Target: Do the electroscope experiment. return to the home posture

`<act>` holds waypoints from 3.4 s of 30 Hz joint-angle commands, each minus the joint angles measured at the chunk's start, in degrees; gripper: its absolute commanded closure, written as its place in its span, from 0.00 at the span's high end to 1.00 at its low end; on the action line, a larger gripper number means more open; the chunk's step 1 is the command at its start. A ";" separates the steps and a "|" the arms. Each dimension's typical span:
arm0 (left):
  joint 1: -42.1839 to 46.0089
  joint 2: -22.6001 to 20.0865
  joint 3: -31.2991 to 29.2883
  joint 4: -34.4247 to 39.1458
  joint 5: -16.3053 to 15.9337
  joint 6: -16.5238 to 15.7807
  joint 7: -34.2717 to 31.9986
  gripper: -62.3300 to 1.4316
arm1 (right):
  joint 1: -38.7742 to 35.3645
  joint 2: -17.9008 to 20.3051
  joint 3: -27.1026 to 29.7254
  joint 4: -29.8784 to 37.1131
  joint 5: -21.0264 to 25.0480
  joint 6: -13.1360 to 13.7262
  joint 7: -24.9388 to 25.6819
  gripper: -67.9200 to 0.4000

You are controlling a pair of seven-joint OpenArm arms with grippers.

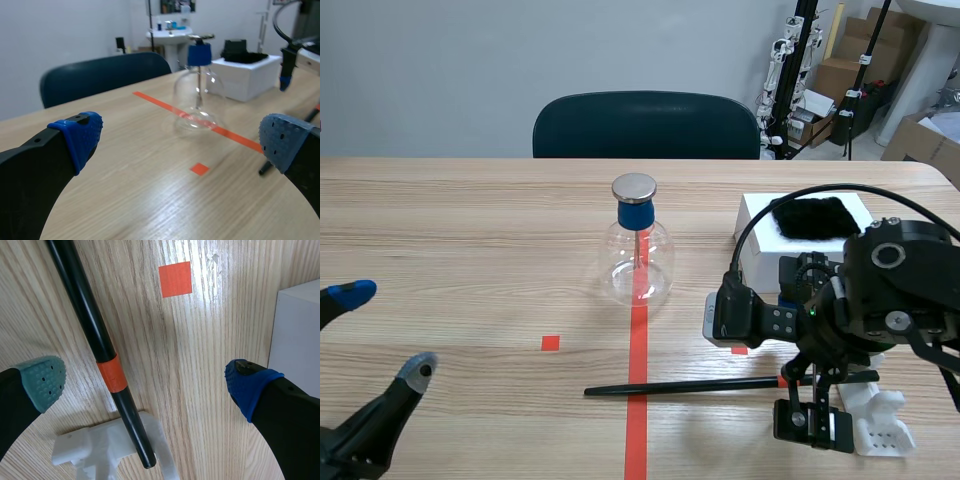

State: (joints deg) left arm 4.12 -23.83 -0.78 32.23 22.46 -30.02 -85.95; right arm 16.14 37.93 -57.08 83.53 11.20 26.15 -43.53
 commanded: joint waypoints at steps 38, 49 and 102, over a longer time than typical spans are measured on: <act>23.76 -2.86 -5.33 40.81 -21.88 0.33 27.43 1.00 | 0.66 0.63 0.87 0.74 -0.02 0.00 0.20 0.99; 33.66 -2.29 -6.12 55.41 -23.91 4.02 35.19 1.00 | 0.15 3.06 0.94 5.95 0.00 0.00 1.55 0.99; 46.38 -0.81 -6.12 70.51 -25.90 14.05 48.52 1.00 | -77.81 -1.38 62.27 21.20 6.62 -3.91 91.78 0.99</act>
State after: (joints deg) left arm 49.87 -24.80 -6.59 101.78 -2.87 -16.10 -36.64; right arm -61.36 36.56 5.23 104.47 17.19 22.24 47.35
